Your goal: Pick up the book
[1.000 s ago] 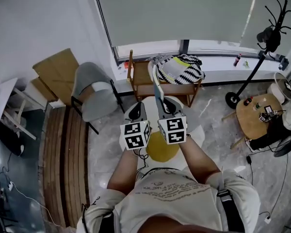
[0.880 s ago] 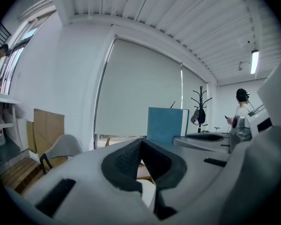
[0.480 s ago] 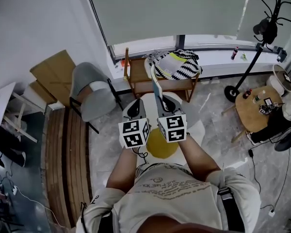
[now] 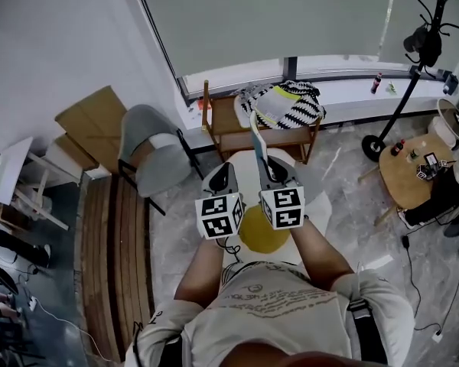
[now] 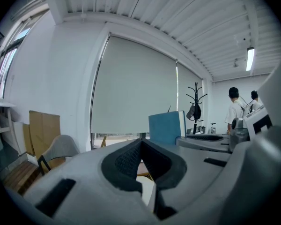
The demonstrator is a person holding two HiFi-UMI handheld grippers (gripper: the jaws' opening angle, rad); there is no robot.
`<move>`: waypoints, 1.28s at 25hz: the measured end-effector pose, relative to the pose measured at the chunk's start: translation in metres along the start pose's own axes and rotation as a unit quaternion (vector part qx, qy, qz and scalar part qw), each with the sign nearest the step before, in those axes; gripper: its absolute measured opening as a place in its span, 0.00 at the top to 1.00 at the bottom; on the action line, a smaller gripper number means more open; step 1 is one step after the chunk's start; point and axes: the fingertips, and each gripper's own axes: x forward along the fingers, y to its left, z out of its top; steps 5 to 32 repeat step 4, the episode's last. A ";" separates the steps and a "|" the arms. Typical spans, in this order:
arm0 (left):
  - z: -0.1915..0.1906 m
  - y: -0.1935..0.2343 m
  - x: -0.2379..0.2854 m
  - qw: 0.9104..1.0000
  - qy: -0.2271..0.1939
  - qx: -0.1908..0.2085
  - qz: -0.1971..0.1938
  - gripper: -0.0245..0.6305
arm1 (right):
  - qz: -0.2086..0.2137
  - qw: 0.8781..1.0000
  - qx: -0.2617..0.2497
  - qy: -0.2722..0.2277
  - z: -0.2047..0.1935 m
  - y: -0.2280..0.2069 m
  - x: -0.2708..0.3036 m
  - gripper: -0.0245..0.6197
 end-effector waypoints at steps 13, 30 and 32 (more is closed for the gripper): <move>-0.004 -0.002 0.001 1.000 0.005 0.000 0.001 0.94 | -0.001 1.000 0.006 0.003 -0.004 -0.005 -0.003 0.88; -0.004 -0.002 0.001 1.000 0.005 0.000 0.001 0.94 | -0.001 1.000 0.006 0.003 -0.004 -0.005 -0.003 0.88; -0.004 -0.002 0.001 1.000 0.005 0.000 0.001 0.94 | -0.001 1.000 0.006 0.003 -0.004 -0.005 -0.003 0.88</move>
